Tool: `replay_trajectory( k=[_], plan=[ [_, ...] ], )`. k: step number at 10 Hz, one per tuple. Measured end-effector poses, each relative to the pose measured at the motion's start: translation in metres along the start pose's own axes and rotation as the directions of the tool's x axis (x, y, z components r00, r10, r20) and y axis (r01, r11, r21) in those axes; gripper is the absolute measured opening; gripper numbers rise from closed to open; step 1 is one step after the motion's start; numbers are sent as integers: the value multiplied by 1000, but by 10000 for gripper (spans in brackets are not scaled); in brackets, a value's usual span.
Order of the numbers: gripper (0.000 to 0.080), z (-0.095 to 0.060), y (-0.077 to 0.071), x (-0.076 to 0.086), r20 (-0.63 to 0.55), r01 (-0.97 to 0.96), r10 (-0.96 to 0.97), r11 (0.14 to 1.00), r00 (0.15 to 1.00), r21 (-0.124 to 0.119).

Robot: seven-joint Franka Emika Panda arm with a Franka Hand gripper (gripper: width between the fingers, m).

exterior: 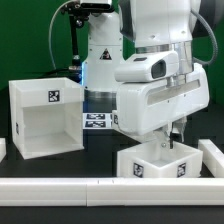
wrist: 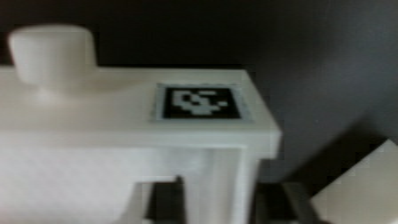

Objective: Assemble drawer

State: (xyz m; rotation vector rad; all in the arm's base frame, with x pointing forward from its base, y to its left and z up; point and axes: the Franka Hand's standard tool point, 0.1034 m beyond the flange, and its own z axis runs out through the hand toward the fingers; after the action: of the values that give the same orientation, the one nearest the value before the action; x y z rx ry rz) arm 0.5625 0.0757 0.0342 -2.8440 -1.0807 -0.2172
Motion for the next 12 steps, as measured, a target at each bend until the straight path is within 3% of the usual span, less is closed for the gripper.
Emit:
replay_trajectory(
  k=[1, 3, 5, 6, 7, 10, 11, 12],
  plan=[
    [44, -4, -1, -8, 10, -1, 1, 1000, 1000, 3],
    [36, -29, -14, -23, 17, 20, -20, 1000, 1000, -9],
    [36, -56, -55, -23, 1, -10, 10, 1000, 1000, -25],
    [36, -57, -63, -18, -4, -33, 33, 999, 999, -23],
    [36, -55, -56, -15, -10, -47, 47, 999, 999, -25],
    [36, -54, -61, -15, -9, -56, 56, 998, 998, -23],
    [36, -56, -84, -12, -30, -93, 92, 995, 995, -30],
    [36, -56, -112, -20, -26, -127, 126, 992, 992, -20]
  ],
)
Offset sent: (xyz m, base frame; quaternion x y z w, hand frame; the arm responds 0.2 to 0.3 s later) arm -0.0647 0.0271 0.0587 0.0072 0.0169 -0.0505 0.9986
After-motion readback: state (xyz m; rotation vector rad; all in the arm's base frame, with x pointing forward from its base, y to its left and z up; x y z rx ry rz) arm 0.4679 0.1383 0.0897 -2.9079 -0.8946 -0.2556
